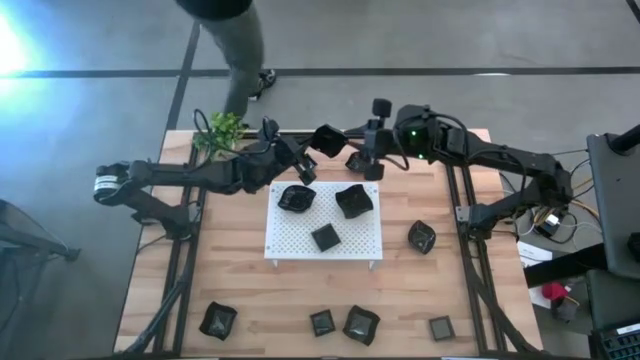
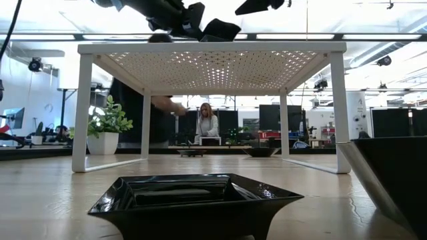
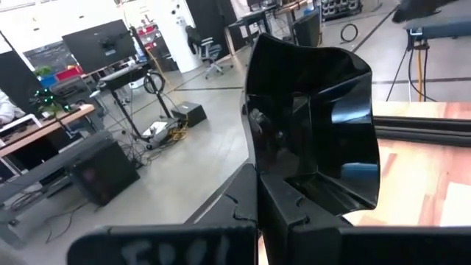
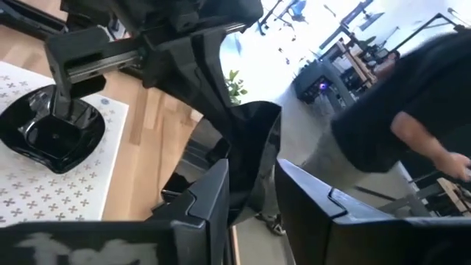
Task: Pick & Place Mini shaped plates
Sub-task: Stack the black distorted square plate on top of the black distorted square plate on the shelf
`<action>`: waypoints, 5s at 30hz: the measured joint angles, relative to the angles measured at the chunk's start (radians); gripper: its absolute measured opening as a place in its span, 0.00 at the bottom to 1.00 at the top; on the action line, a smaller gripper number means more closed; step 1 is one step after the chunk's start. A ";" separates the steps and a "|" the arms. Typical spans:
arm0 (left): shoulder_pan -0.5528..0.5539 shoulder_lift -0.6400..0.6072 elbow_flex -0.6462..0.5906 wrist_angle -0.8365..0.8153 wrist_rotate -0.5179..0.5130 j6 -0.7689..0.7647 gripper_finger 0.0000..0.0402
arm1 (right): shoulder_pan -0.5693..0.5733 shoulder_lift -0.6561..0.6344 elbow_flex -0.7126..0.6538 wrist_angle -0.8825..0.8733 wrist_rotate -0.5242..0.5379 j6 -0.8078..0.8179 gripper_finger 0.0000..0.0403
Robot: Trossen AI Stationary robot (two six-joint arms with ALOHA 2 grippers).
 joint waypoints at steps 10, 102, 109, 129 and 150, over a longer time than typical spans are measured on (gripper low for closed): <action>-0.026 -0.002 0.000 0.042 0.000 0.015 0.00 | 0.000 0.012 0.001 0.002 0.025 0.008 0.22; -0.072 -0.230 0.000 -0.276 0.002 0.118 0.20 | 0.180 -0.071 -0.107 -0.482 0.067 1.681 0.02; -0.073 -0.230 0.000 -0.276 0.003 0.116 0.20 | 0.195 -0.070 -0.170 -0.402 0.075 1.784 0.02; -0.073 -0.230 0.000 -0.282 0.005 0.115 0.20 | 0.219 -0.070 -0.216 -0.369 0.072 1.757 0.02; -0.073 -0.230 0.000 -0.295 0.005 0.114 0.20 | 0.218 -0.071 -0.216 -0.365 0.071 1.789 0.20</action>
